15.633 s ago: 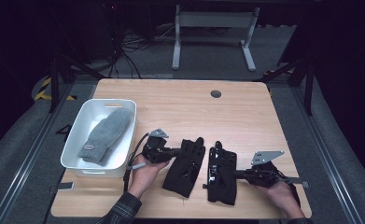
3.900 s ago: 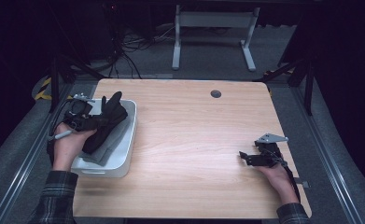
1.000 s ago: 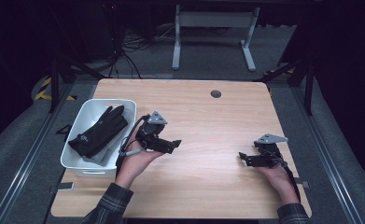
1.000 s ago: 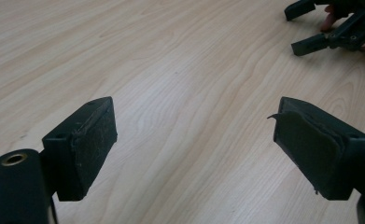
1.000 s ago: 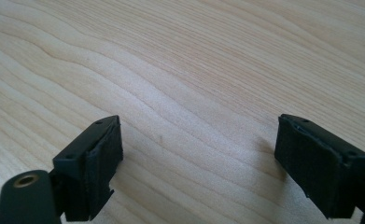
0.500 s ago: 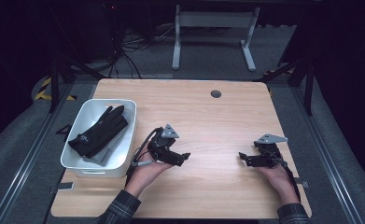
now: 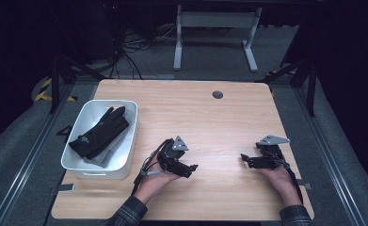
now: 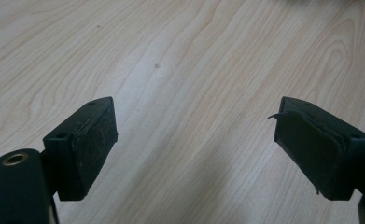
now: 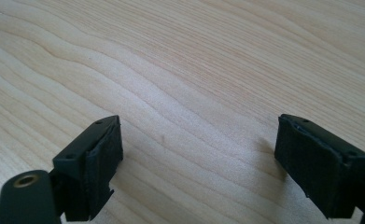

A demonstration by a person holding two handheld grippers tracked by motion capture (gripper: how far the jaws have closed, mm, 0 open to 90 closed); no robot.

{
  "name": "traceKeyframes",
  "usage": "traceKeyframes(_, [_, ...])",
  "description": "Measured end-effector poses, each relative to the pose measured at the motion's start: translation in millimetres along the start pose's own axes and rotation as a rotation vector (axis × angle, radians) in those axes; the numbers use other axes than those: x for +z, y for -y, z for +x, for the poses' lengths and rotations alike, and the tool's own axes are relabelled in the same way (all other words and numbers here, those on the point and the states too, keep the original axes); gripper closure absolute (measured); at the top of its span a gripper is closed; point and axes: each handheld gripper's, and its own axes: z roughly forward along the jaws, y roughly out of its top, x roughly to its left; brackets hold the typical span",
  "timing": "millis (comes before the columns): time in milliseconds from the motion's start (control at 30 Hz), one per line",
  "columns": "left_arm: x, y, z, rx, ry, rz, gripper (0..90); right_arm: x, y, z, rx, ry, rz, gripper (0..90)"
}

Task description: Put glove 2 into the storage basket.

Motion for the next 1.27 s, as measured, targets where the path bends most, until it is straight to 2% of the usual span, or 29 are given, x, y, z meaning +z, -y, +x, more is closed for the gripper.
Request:
traceKeyframes(500, [22.6,7.9,-11.2,0.023,-0.006,0.024,14.0,0.1,-0.1,0.5,-0.002,-0.003,0.0,15.6])
traceKeyframes(600, [25.7,10.1,-12.0,0.047,-0.037,0.019,14.0,0.1,-0.1,0.6,-0.002,-0.003,0.0,15.6])
traceKeyframes(733, [30.8,15.6,-11.5,0.042,-0.049,0.013,14.1,0.1,-0.2,0.7,-0.004,-0.003,0.001,15.6])
traceKeyframes(1267, [32.0,16.5,-12.3,0.045,-0.046,0.012,11.4,0.1,-0.2,0.8,-0.003,-0.004,0.001,15.6])
